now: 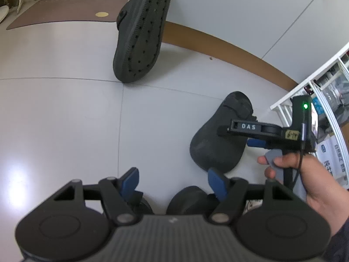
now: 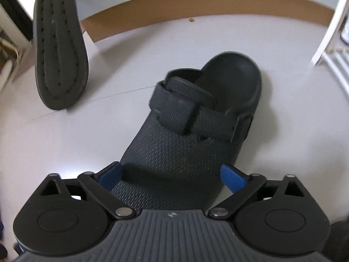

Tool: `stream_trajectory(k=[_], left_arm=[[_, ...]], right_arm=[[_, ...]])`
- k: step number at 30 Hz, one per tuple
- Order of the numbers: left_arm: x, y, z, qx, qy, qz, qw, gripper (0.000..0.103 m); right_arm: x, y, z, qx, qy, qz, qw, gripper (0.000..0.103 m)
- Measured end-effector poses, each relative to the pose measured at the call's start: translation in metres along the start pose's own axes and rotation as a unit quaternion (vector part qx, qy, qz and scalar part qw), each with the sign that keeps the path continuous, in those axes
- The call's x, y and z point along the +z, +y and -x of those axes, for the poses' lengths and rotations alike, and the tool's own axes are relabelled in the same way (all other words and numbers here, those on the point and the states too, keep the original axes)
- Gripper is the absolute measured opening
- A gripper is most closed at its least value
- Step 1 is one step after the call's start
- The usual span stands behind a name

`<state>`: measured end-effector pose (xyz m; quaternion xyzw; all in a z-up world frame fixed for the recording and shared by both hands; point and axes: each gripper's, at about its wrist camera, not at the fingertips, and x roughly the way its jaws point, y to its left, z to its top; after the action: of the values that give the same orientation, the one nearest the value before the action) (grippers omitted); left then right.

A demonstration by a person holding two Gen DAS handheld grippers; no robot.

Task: Organize scattered shoes
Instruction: 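Rotate the black clog with the right gripper so its toe points along the row, then slide the black clog toward the shoe row with the right gripper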

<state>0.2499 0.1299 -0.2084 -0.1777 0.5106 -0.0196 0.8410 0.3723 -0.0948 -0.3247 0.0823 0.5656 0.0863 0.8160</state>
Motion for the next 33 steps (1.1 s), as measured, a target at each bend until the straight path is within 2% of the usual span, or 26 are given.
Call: stream_trajectory(k=[3, 7, 13, 18, 19, 21, 25, 29, 33], left_arm=[[-0.001, 0.002, 0.001, 0.002, 0.0, 0.004, 1.0, 0.073], [0.0, -0.001, 0.0, -0.001, -0.003, 0.004, 1.0, 0.073], [0.0, -0.005, 0.0, -0.006, -0.003, 0.001, 1.0, 0.073], [0.001, -0.007, -0.003, -0.005, -0.001, -0.001, 1.0, 0.072], [0.001, -0.007, -0.005, -0.006, -0.001, -0.001, 1.0, 0.072], [0.001, -0.007, -0.007, -0.007, 0.001, -0.001, 1.0, 0.072], [-0.001, -0.007, -0.009, -0.008, 0.006, -0.003, 0.9999, 0.072], [-0.001, -0.007, -0.01, -0.006, 0.007, -0.003, 1.0, 0.072], [-0.002, -0.01, -0.013, -0.007, 0.011, -0.007, 0.9999, 0.072]], right_arm=[[0.001, -0.002, 0.003, 0.007, 0.003, 0.025, 1.0, 0.096], [0.002, 0.0, 0.016, -0.01, -0.005, 0.062, 0.998, 0.078], [0.0, -0.007, 0.024, -0.028, -0.004, 0.086, 0.996, 0.07], [-0.006, -0.017, 0.035, -0.056, -0.017, 0.078, 0.995, 0.075], [-0.007, -0.02, 0.036, -0.058, -0.023, 0.07, 0.996, 0.087], [-0.004, -0.026, 0.034, -0.039, -0.027, 0.035, 0.998, 0.098], [0.0, -0.028, 0.019, -0.055, -0.012, 0.019, 0.998, 0.098], [0.001, -0.037, 0.003, -0.046, 0.014, -0.009, 0.999, 0.1], [-0.004, -0.033, 0.001, -0.043, 0.011, 0.038, 0.998, 0.099]])
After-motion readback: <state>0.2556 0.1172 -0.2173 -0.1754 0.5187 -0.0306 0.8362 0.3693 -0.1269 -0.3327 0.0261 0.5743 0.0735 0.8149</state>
